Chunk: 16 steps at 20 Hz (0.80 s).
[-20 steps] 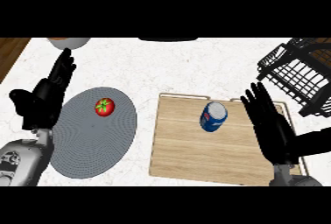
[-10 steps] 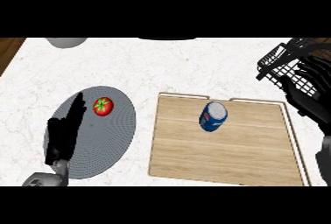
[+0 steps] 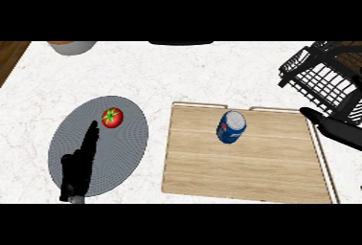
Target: Pick the can from the tray and place it in the tiered basket
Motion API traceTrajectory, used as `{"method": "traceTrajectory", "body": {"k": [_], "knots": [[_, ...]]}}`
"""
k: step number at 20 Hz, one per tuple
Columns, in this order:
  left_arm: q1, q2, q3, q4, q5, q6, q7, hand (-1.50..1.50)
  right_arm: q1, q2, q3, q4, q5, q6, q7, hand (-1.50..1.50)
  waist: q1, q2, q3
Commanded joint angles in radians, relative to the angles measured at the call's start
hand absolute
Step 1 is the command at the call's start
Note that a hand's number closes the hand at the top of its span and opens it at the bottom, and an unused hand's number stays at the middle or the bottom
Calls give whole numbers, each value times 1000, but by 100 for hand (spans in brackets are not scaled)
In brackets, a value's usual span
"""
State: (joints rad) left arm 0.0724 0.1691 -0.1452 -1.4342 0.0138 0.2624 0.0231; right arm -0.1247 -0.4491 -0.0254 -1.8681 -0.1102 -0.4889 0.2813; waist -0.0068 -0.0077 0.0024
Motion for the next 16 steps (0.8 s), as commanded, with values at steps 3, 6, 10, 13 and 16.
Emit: {"method": "traceTrajectory", "body": {"k": [3, 6, 10, 13, 16], "knots": [[15, 10, 2, -3, 2, -8, 34, 0, 28, -214, 139, -107, 24, 210, 309, -150, 1, 1, -7], [-3, -17, 0, 44, -10, 10, 4, 0, -25, -349, 171, -187, 65, 294, 475, -150, -7, 2, -11], [14, 10, 12, 54, 9, -33, -22, 0, -114, -428, 275, -233, 160, 356, 699, -150, 21, 7, -11], [-8, 5, -3, -8, -1, -19, 53, 0, -194, -434, 362, -296, 259, 374, 891, -150, 26, 5, -8], [0, -19, -18, 6, -28, 7, 46, 0, -331, -374, 416, -274, 303, 410, 1032, -150, 31, 8, -6]]}}
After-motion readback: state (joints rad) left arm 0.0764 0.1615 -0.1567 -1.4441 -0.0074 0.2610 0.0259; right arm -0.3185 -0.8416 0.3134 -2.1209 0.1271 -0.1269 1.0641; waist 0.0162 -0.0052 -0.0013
